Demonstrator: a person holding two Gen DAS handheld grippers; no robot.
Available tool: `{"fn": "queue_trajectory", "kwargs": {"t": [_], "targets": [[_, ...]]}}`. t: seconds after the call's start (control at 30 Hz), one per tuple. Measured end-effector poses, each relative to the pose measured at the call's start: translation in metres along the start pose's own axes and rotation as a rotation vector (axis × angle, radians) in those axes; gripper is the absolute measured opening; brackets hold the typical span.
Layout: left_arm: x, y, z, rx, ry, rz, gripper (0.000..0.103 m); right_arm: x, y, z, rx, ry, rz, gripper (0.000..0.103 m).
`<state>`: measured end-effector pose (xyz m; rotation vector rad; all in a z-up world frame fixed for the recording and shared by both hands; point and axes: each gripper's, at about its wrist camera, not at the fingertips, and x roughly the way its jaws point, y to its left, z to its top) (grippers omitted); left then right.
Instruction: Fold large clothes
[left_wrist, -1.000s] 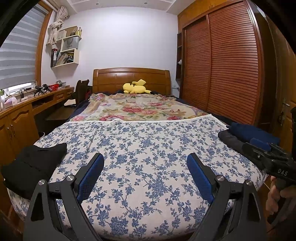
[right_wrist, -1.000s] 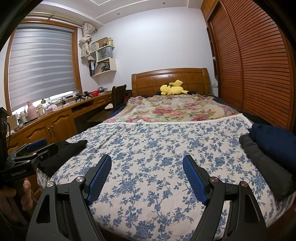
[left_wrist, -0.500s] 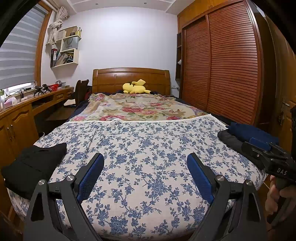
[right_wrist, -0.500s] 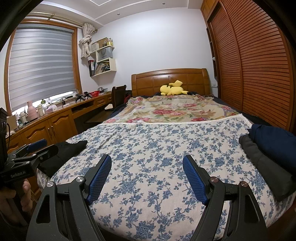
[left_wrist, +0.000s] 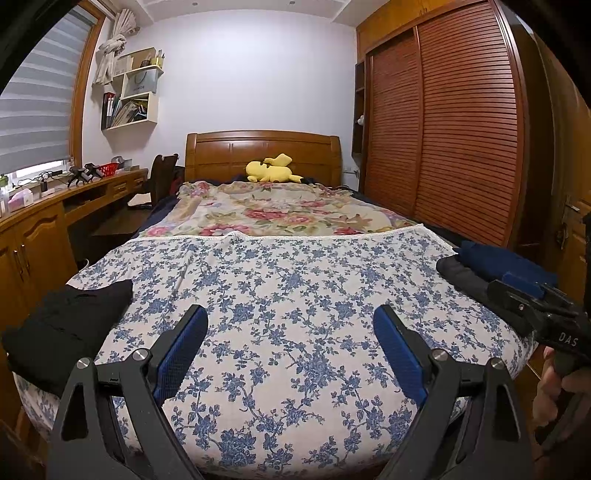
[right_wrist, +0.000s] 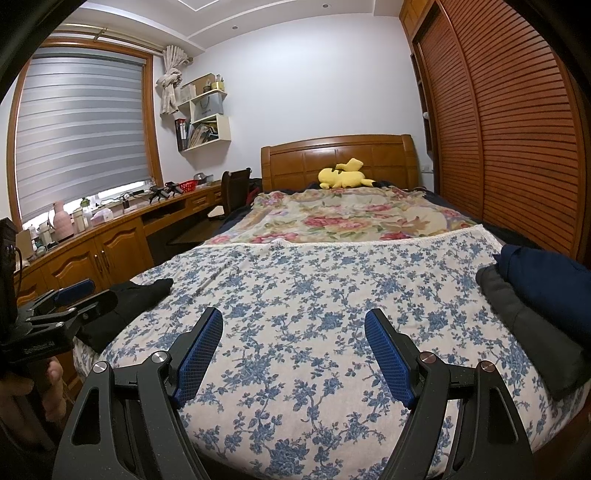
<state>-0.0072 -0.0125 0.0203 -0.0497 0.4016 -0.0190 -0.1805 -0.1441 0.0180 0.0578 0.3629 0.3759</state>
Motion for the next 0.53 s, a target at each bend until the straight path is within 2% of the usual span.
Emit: {"fn": "queue_trajectory", "kwargs": {"t": [0.53], "targets": [[0.0040,0.0039,-0.0011,-0.006,0.006,-0.003,0.091,-0.0001,0.0005,-0.0003,0.002,0.002,-0.001,0.081]]}}
